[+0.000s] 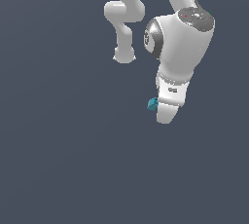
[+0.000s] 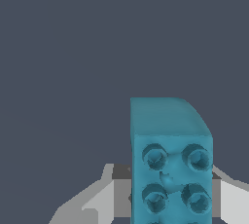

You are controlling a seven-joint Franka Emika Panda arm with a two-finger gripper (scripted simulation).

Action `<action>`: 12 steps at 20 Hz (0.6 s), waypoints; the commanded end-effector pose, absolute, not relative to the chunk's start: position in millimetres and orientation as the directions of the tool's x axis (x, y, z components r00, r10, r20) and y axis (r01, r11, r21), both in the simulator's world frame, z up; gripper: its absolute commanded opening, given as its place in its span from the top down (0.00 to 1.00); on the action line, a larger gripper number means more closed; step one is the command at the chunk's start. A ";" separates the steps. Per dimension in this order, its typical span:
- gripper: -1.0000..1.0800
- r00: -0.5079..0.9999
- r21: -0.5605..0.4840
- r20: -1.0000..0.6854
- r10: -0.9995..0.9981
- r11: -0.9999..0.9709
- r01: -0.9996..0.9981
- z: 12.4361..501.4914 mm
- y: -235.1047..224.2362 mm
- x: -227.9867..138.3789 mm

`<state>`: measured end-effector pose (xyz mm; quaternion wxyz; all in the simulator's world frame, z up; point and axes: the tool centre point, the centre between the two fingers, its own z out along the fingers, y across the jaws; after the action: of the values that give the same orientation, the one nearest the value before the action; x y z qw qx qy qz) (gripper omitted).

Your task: Pick up the object and move it to a goal position.

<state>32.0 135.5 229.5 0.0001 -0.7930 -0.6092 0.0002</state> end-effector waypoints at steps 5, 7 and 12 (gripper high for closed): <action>1.00 0.259 -0.001 0.001 0.966 -0.259 0.966 298.3 172.0 35.7; 1.00 0.259 -0.001 0.001 0.966 -0.259 0.966 317.0 182.4 37.1; 1.00 0.260 -0.001 0.001 0.966 -0.260 0.966 356.0 203.0 40.8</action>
<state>39.9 197.3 344.2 0.0004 -0.7933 -0.6088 -0.0002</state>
